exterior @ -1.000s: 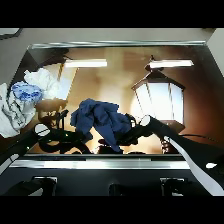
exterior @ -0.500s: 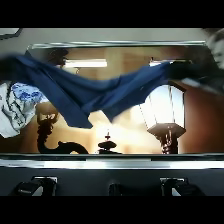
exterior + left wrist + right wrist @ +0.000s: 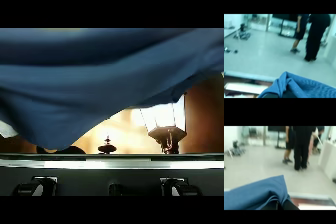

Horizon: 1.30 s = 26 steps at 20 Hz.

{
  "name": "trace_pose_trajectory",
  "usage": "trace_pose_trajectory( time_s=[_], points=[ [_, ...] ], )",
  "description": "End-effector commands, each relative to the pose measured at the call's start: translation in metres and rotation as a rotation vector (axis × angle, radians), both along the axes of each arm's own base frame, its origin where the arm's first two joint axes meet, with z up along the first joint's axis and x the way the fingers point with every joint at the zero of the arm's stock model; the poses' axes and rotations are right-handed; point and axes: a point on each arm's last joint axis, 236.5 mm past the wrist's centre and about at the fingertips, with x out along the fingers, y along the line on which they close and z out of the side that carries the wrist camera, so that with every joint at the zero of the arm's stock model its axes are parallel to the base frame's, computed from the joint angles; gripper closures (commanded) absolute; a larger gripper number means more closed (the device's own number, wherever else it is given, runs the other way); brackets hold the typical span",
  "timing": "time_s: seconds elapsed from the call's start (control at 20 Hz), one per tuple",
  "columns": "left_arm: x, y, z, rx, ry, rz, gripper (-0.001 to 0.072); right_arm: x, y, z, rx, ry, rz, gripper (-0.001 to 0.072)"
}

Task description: Fold the shirts.

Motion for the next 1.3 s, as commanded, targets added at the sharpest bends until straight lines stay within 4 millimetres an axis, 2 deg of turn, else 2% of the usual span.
trace_pose_trajectory(
  time_s=[0.0, 0.15, 0.25, 0.4, 0.5, 0.6, 0.7, 0.75, 0.8, 0.85, 0.95, 1.0, 1.1, 1.2, 1.25],
  points=[
    [0.02, 0.017, -0.091, 0.017, 0.277, 0.061, 0.0679, -0.001, -0.028, -0.11, 0.011, 0.467, -0.121, 0.0662],
    [0.059, 0.003, -0.189, -0.043, 0.462, -0.001, 0.0679, 0.016, -0.014, -0.218, 0.049, 0.857, -0.075, 0.0662],
    [0.089, -0.003, -0.241, -0.087, 0.528, -0.023, 0.0679, 0.04, -0.005, -0.277, 0.08, 0.997, -0.049, 0.0662],
    [0.139, 0.001, -0.326, -0.106, 0.699, -0.011, 0.0679, 0.087, 0.0, -0.366, 0.154, 1.143, -0.066, 0.0661],
    [0.175, 0.001, -0.375, -0.137, 0.77, -0.008, 0.0679, 0.131, 0.01, -0.41, 0.216, 1.145, -0.049, 0.0661],
    [0.208, -0.006, -0.419, -0.217, 0.841, -0.015, 0.0678, 0.168, 0.025, -0.444, 0.302, 1.117, -0.017, 0.0661],
    [0.225, -0.02, -0.457, -0.327, 0.917, -0.028, 0.0677, 0.186, 0.044, -0.467, 0.421, 1.119, 0.015, 0.0661],
    [0.227, -0.028, -0.474, -0.38, 0.961, -0.034, 0.0676, 0.188, 0.053, -0.476, 0.473, 1.132, 0.028, 0.0661],
    [0.224, -0.036, -0.487, -0.431, 1.006, -0.043, 0.0655, 0.188, 0.06, -0.482, 0.512, 1.15, 0.039, 0.0661],
    [0.216, -0.043, -0.495, -0.461, 1.066, -0.058, 0.0537, 0.188, 0.061, -0.484, 0.517, 1.157, 0.042, 0.0661],
    [0.187, -0.044, -0.497, -0.346, 1.202, -0.169, 0.0137, 0.188, 0.061, -0.485, 0.486, 1.159, 0.059, 0.0662],
    [0.165, -0.038, -0.496, -0.281, 1.302, -0.224, 0.009, 0.185, 0.061, -0.486, 0.463, 1.168, 0.073, 0.0662],
    [0.117, -0.017, -0.491, -0.257, 1.5, -0.25, 0.0092, 0.177, 0.062, -0.489, 0.447, 1.206, 0.084, 0.0662],
    [0.08, -0.014, -0.487, -0.284, 1.596, -0.28, 0.0105, 0.163, 0.062, -0.495, 0.429, 1.269, 0.086, 0.0662],
    [0.065, -0.019, -0.491, -0.302, 1.613, -0.286, 0.0114, 0.157, 0.06, -0.498, 0.413, 1.296, 0.083, 0.0661]
  ],
)
